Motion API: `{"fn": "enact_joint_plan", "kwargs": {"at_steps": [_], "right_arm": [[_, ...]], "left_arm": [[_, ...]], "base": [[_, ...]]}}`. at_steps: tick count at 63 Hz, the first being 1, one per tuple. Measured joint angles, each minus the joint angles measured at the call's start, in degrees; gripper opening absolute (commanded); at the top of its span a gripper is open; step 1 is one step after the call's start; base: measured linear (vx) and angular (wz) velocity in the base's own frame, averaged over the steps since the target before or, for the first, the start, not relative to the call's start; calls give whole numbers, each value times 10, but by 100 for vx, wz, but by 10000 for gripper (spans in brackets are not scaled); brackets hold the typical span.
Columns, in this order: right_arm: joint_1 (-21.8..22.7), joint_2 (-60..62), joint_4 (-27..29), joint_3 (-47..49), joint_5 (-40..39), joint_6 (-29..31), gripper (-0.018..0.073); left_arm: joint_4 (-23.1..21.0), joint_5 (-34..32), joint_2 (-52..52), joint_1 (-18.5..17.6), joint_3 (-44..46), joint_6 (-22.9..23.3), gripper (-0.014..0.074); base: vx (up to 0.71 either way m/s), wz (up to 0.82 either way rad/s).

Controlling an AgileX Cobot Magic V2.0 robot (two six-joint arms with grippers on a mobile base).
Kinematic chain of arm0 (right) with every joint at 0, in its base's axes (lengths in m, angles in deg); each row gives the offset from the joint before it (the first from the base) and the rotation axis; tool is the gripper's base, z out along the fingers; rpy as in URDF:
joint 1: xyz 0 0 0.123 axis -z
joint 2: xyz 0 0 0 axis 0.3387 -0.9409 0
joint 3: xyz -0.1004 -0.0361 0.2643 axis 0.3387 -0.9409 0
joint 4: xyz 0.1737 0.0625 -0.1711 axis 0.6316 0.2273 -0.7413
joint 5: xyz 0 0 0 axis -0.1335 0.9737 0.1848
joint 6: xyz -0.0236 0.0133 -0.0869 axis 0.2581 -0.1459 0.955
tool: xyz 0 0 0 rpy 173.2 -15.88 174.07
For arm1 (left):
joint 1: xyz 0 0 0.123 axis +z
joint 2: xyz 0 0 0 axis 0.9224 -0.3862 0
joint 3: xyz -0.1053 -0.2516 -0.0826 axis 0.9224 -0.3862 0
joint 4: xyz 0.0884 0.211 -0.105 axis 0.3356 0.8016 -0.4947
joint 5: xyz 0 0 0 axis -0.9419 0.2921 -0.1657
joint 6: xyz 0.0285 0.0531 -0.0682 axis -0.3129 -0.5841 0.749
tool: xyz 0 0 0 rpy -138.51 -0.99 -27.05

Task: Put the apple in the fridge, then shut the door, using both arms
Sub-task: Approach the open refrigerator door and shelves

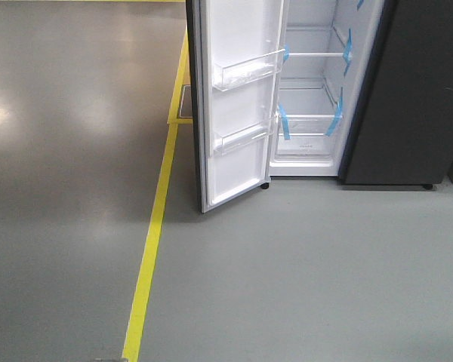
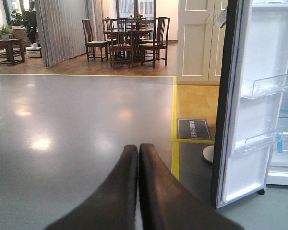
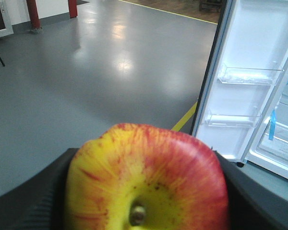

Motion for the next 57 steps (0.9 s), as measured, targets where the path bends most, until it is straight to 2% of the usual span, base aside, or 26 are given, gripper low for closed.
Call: {"fn": "enact_joint_plan", "kwargs": {"at_steps": [57], "right_arm": [[0, 0, 0, 0, 0, 0, 3]], "left_arm": [[0, 0, 0, 0, 0, 0, -8]], "base": [[19, -1]]}}
